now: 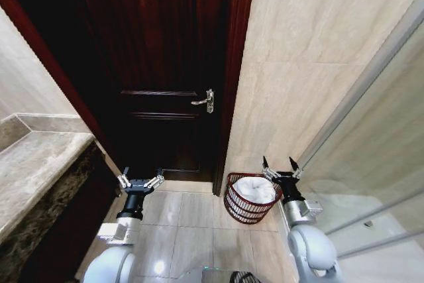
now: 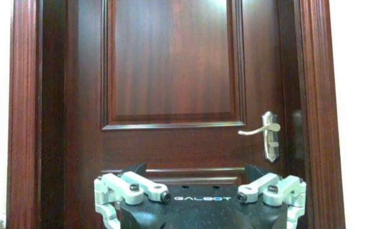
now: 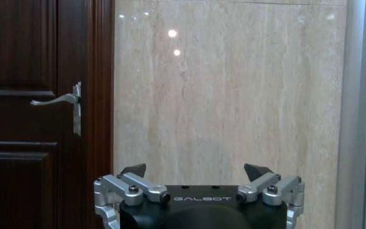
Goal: Discard the used towel into the hamper.
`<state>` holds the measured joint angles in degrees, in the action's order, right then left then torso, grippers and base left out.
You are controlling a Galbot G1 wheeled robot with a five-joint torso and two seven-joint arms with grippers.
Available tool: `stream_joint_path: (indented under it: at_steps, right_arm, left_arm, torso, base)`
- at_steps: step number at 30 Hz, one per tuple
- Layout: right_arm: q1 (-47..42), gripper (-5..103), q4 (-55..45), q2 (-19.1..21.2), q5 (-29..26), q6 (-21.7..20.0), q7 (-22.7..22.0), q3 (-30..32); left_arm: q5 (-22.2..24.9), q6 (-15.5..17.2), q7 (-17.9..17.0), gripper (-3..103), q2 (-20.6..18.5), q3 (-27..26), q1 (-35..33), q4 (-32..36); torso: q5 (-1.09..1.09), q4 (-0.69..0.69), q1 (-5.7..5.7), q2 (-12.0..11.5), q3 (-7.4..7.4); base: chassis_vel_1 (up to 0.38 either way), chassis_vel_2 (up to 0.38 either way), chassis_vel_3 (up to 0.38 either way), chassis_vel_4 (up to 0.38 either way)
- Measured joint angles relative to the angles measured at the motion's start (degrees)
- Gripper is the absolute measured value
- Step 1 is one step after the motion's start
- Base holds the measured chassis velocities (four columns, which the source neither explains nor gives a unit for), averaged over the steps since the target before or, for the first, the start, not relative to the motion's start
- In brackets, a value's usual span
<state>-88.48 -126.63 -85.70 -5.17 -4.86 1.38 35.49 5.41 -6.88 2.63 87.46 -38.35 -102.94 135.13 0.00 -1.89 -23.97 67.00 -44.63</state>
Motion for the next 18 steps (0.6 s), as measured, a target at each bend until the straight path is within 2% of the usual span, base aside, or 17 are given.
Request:
stream_joint_path:
  at_steps: [18]
  right_arm:
    - [-0.10, 100, -0.15, -0.15, -0.03, 0.02, 0.00, 0.05]
  left_arm:
    - [-0.01, -0.09, 0.09, 100, 0.03, 0.03, 0.01, 0.34]
  torso:
    - [0.00, 0.00, -1.57, 3.44, -1.88]
  base:
    - [0.000, 0.000, 0.000, 0.000]
